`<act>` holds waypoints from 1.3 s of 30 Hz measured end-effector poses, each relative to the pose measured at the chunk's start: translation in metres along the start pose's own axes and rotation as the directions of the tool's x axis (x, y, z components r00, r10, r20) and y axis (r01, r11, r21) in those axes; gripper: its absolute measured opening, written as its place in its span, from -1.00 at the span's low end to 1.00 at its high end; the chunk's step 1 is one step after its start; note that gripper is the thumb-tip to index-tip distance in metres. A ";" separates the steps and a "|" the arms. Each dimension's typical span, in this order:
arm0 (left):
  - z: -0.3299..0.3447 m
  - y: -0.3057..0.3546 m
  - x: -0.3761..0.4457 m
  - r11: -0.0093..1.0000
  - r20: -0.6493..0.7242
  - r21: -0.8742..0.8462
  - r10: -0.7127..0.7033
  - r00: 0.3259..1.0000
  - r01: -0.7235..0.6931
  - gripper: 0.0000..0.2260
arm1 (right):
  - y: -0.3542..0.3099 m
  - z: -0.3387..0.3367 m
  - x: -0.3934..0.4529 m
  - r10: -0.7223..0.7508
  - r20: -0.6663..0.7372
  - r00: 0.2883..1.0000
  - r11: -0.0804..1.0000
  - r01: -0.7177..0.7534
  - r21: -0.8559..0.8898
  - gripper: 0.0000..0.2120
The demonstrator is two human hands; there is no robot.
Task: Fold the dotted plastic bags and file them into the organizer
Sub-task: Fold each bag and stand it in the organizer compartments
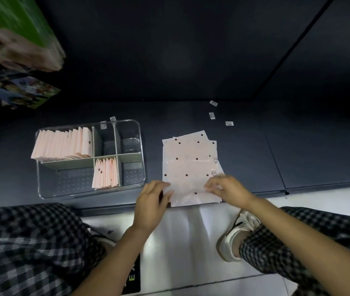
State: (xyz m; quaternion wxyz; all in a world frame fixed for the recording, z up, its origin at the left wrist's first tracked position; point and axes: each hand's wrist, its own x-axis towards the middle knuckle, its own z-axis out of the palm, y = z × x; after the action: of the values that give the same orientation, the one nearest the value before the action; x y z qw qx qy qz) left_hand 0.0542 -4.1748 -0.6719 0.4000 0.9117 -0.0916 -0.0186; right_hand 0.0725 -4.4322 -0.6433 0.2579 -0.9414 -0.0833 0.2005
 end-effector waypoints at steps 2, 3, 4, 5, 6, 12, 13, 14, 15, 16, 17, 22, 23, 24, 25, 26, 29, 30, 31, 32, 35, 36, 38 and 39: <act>-0.003 0.012 0.011 0.998 -0.103 -0.055 0.027 0.994 -0.033 -0.78 | -0.005 -0.022 0.018 0.030 -0.130 0.991 0.997 -0.020 0.077 -0.89; -0.003 0.016 0.017 0.997 -0.138 -0.057 0.048 0.989 -0.056 -0.74 | -0.006 -0.030 0.028 0.045 -0.177 0.983 0.996 -0.030 0.084 -0.89; -0.004 0.020 0.022 0.996 -0.162 -0.043 0.071 0.984 -0.079 -0.70 | -0.007 -0.036 0.039 0.061 -0.205 0.977 0.996 -0.047 0.069 -0.88; -0.004 0.022 0.027 0.995 -0.172 -0.016 0.096 0.980 -0.100 -0.68 | -0.007 -0.039 0.050 0.084 -0.217 0.973 0.996 -0.075 0.048 -0.86; -0.002 0.023 0.031 0.992 -0.168 0.021 0.126 0.978 -0.124 -0.68 | -0.007 -0.041 0.061 0.112 -0.216 0.970 0.994 -0.108 0.031 -0.85; 0.019 0.007 0.034 0.927 0.079 0.294 0.221 0.972 -0.235 -0.57 | 0.007 -0.033 0.110 0.243 -0.178 0.954 0.969 -0.248 -0.004 -0.82; 0.023 0.003 0.034 0.910 0.132 0.332 0.215 0.968 -0.248 -0.53 | 0.010 -0.032 0.115 0.259 -0.166 0.951 0.964 -0.264 -0.008 -0.81; 0.026 0.000 0.034 0.896 0.179 0.359 0.208 0.962 -0.260 -0.50 | 0.013 -0.030 0.119 0.272 -0.155 0.950 0.961 -0.277 -0.015 -0.81; 0.028 -0.004 0.034 0.882 0.217 0.382 0.202 0.955 -0.274 -0.47 | 0.015 -0.028 0.123 0.280 -0.145 0.949 0.958 -0.286 -0.023 -0.80; 0.031 -0.006 0.035 0.867 0.246 0.406 0.201 0.948 -0.289 -0.45 | 0.018 -0.025 0.126 0.282 -0.139 0.949 0.957 -0.288 -0.027 -0.80; 0.033 -0.009 0.035 0.852 0.269 0.428 0.199 0.942 -0.302 -0.43 | 0.019 -0.023 0.129 0.283 -0.137 0.949 0.957 -0.290 -0.030 -0.80; 0.043 -0.015 0.031 0.822 0.356 0.494 0.106 0.929 -0.283 -0.40 | 0.024 -0.017 0.136 0.300 -0.141 0.943 0.948 -0.311 -0.065 -0.78; 0.045 -0.017 0.030 0.817 0.366 0.506 0.086 0.927 -0.276 -0.40 | 0.023 -0.017 0.136 0.307 -0.137 0.942 0.946 -0.318 -0.063 -0.78; 0.046 -0.019 0.030 0.808 0.373 0.521 0.074 0.925 -0.274 -0.40 | 0.022 -0.017 0.135 0.311 -0.143 0.940 0.945 -0.322 -0.062 -0.78; 0.046 -0.020 0.030 0.799 0.378 0.533 0.070 0.923 -0.279 -0.41 | 0.020 -0.016 0.132 0.311 -0.165 0.936 0.941 -0.327 -0.081 -0.78; 0.045 -0.021 0.030 0.793 0.385 0.538 0.070 0.920 -0.286 -0.40 | 0.018 -0.015 0.127 0.297 -0.220 0.929 0.935 -0.330 -0.132 -0.76; 0.044 -0.018 0.030 0.793 0.415 0.538 0.047 0.909 -0.287 -0.40 | 0.001 0.003 0.100 0.099 -0.408 0.908 0.936 -0.224 -0.272 -0.71; 0.044 -0.017 0.031 0.793 0.418 0.541 0.035 0.908 -0.280 -0.41 | -0.006 0.013 0.089 -0.038 -0.408 0.912 0.944 -0.101 -0.314 -0.71; 0.044 -0.017 0.031 0.798 0.428 0.537 0.022 0.904 -0.273 -0.41 | -0.013 0.026 0.078 -0.197 -0.377 0.905 0.918 0.035 -0.396 -0.70; 0.045 -0.018 0.031 0.805 0.441 0.527 0.015 0.897 -0.273 -0.41 | -0.019 0.041 0.068 -0.324 -0.304 0.896 0.864 0.150 -0.480 -0.69; 0.048 -0.023 0.032 0.808 0.474 0.520 -0.003 0.880 -0.277 -0.40 | -0.022 0.067 0.045 -0.288 -0.083 0.954 0.805 0.194 -0.560 -0.51; 0.048 -0.024 0.032 0.794 0.472 0.536 0.001 0.882 -0.287 -0.40 | -0.016 0.068 0.038 -0.219 -0.048 0.975 0.812 0.154 -0.564 -0.46; 0.047 -0.024 0.032 0.777 0.471 0.556 -0.001 0.882 -0.296 -0.40 | 0.003 0.063 0.023 -0.120 -0.013 0.993 0.788 0.087 -0.610 -0.38; 0.046 -0.023 0.033 0.775 0.474 0.556 0.001 0.880 -0.300 -0.40 | 0.014 0.058 0.015 -0.091 -0.002 0.996 0.777 0.070 -0.625 -0.37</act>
State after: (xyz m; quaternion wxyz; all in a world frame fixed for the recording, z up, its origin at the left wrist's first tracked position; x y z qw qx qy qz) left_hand 0.0850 -4.1985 -0.7187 0.0497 0.9511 -0.2570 -0.1641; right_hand 0.0625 -4.4140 -0.7013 -0.0587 -0.9724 -0.1808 0.1353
